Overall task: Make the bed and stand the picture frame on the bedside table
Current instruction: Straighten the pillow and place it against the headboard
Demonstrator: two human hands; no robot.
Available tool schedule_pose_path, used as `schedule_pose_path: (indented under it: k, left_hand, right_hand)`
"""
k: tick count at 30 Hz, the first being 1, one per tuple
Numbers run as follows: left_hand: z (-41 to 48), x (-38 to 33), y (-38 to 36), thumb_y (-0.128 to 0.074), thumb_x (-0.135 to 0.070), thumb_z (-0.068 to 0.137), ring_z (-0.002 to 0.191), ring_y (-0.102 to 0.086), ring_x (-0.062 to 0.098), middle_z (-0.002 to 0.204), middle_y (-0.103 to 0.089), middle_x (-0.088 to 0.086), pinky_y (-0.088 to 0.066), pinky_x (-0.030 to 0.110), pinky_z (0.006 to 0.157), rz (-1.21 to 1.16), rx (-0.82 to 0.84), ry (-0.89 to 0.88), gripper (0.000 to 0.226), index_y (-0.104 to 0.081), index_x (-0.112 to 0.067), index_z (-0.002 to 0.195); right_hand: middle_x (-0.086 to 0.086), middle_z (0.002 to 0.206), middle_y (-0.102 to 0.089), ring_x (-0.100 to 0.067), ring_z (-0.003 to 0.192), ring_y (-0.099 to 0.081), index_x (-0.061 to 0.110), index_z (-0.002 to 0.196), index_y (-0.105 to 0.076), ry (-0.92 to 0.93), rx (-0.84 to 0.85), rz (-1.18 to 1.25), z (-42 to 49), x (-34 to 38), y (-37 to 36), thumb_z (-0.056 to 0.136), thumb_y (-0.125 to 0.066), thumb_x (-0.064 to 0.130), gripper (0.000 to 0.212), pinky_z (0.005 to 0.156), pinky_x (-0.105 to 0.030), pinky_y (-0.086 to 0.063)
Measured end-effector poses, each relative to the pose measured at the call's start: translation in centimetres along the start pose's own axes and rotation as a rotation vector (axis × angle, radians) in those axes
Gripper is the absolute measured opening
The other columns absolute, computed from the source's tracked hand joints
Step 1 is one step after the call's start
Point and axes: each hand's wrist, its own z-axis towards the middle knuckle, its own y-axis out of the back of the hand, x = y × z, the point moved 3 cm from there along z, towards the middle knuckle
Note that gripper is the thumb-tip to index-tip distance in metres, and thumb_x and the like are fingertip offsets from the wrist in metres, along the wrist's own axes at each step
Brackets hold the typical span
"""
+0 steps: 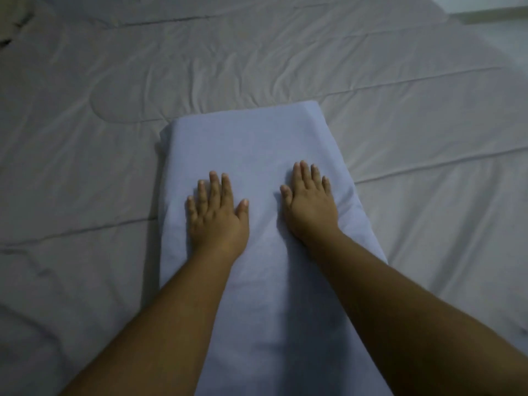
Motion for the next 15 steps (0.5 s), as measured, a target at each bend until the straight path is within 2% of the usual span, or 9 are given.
schedule_pose_path:
  k: [2, 5, 10, 12, 15]
  left_hand:
    - [-0.8, 0.4, 0.1, -0.015, -0.049, 0.097, 0.148, 0.011, 0.019, 0.16, 0.015, -0.003, 0.009, 0.04, 0.119, -0.005, -0.025, -0.039, 0.064, 0.009, -0.023, 0.15]
    - [-2.4, 1.9, -1.0, -0.013, -0.05, 0.097, 0.149, 0.009, 0.017, 0.161, 0.01, -0.003, 0.007, 0.04, 0.121, 0.051, 0.063, -0.072, 0.062, 0.005, -0.024, 0.15]
    - [-2.2, 4.6, -1.1, -0.017, -0.049, 0.097, 0.149, 0.004, 0.022, 0.161, 0.008, 0.0, -0.002, 0.041, 0.122, -0.02, 0.008, 0.097, 0.065, 0.003, -0.021, 0.151]
    - [-1.9, 5.0, -1.0, -0.022, -0.048, 0.097, 0.147, -0.011, 0.03, 0.161, -0.001, 0.007, -0.015, 0.044, 0.119, -0.168, 0.013, 0.215, 0.065, -0.001, -0.019, 0.151]
    - [-1.1, 6.2, -0.4, -0.025, -0.051, 0.096, 0.128, -0.044, 0.043, 0.146, -0.037, 0.026, -0.037, 0.049, 0.103, -0.378, 0.053, 0.518, 0.067, -0.025, -0.004, 0.144]
  right_hand:
    - [-0.002, 0.16, -0.002, -0.018, 0.147, 0.003, 0.013, 0.15, -0.004, 0.004, -0.011, 0.009, -0.9, -0.2, 0.1, 0.101, -0.022, 0.039, 0.058, 0.119, -0.034, 0.004]
    - [-0.002, 0.16, -0.006, -0.018, 0.147, -0.001, 0.015, 0.15, -0.008, 0.017, 0.076, -0.051, -2.7, -1.0, -0.6, 0.1, -0.021, 0.04, 0.058, 0.118, -0.035, 0.003]
    - [-0.008, 0.16, -0.006, -0.023, 0.147, -0.003, 0.01, 0.15, -0.008, -0.242, 0.004, -0.042, -3.3, -4.3, 0.5, 0.099, -0.024, 0.04, 0.061, 0.119, -0.039, 0.0]
    - [-0.012, 0.159, -0.01, -0.029, 0.145, -0.012, 0.008, 0.15, -0.01, -0.296, -0.013, -0.022, -3.0, -4.6, 0.6, 0.099, -0.026, 0.039, 0.061, 0.117, -0.042, -0.01]
    - [-0.023, 0.143, -0.039, -0.042, 0.123, -0.043, 0.007, 0.144, -0.026, -0.486, -0.065, 0.022, -2.6, -5.0, 1.0, 0.098, -0.031, 0.037, 0.055, 0.1, -0.048, -0.034]
